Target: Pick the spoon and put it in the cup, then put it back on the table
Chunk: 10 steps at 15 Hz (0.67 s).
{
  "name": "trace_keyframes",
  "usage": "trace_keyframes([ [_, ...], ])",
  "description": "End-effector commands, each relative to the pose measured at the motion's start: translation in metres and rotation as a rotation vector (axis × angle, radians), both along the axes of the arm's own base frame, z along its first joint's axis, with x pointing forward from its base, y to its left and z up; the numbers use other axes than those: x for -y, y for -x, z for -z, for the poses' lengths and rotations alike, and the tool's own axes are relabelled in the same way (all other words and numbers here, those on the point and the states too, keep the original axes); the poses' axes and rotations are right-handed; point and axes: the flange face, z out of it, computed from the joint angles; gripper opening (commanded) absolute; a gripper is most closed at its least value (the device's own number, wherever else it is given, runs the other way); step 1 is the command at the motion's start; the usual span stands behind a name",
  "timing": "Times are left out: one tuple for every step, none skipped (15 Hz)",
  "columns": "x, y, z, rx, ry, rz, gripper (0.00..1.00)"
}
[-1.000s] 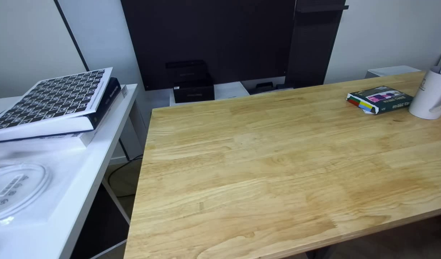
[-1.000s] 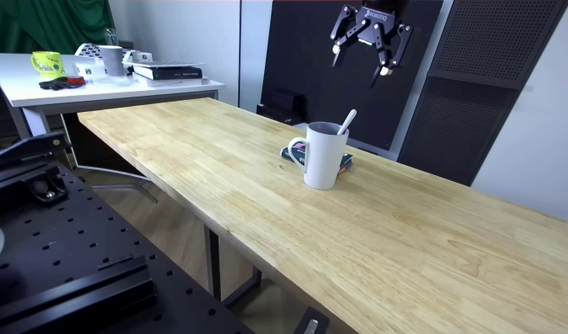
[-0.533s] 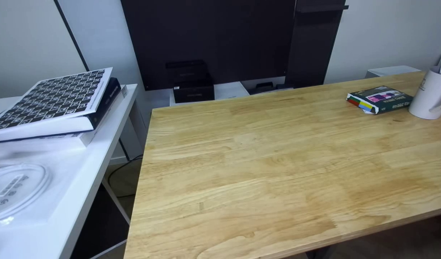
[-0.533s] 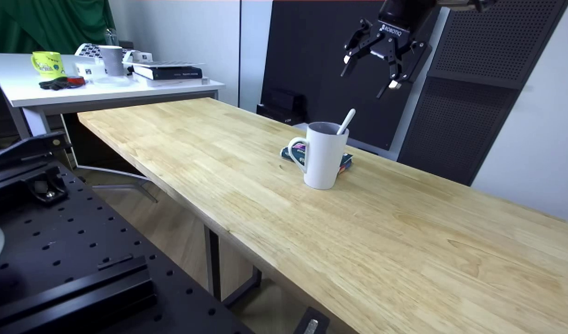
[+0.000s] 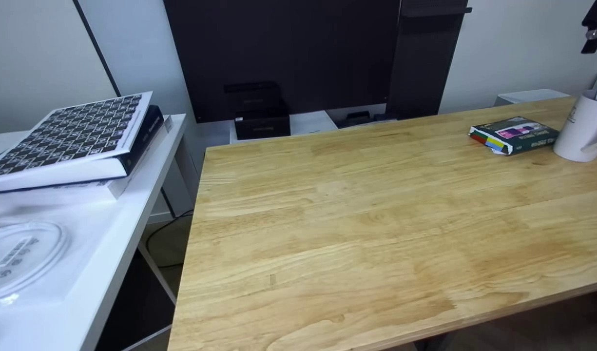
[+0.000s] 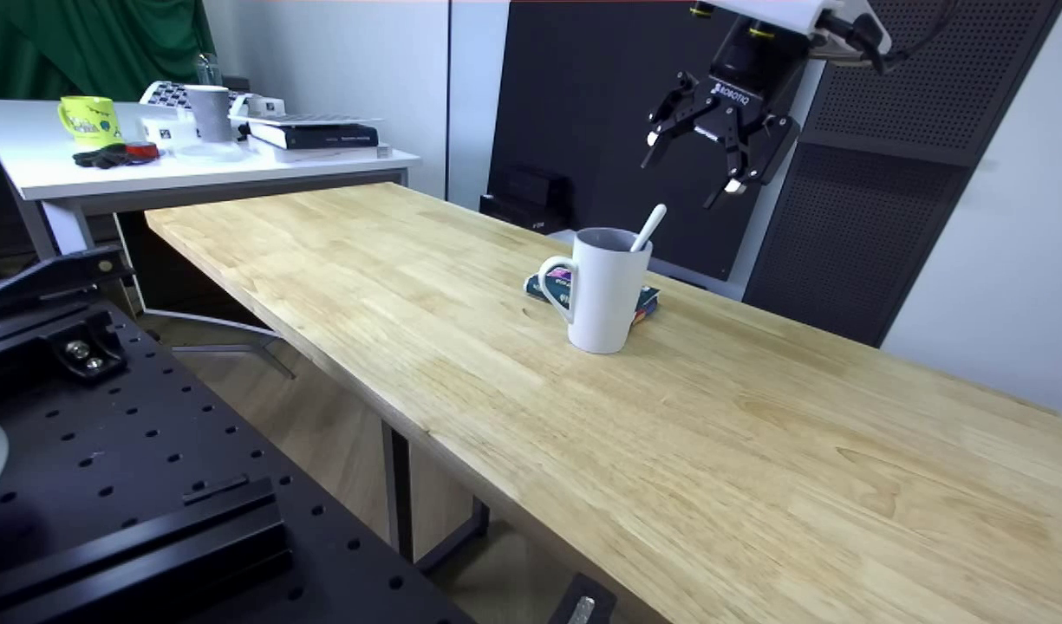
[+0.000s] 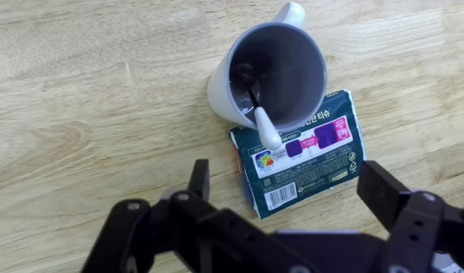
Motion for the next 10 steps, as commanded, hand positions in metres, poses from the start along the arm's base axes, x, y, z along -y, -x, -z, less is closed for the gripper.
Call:
trace_keyframes([
  [-0.002,-0.013,0.009,-0.042,-0.015,0.018,1.00],
  [-0.003,-0.013,0.012,-0.048,-0.014,0.015,1.00],
  [-0.004,-0.013,0.014,-0.050,-0.016,0.015,1.00],
  [-0.006,-0.012,0.016,-0.051,-0.017,0.015,1.00],
  [-0.006,-0.011,0.018,-0.052,-0.014,0.015,1.00],
  [-0.006,-0.010,0.019,-0.055,-0.016,0.014,1.00],
  [-0.007,-0.009,0.020,-0.056,-0.015,0.014,1.00],
  [-0.007,-0.009,0.020,-0.056,-0.015,0.014,1.00],
  [-0.007,-0.008,0.021,-0.055,-0.013,0.014,1.00],
  [-0.007,-0.008,0.022,-0.057,-0.013,0.015,1.00],
])
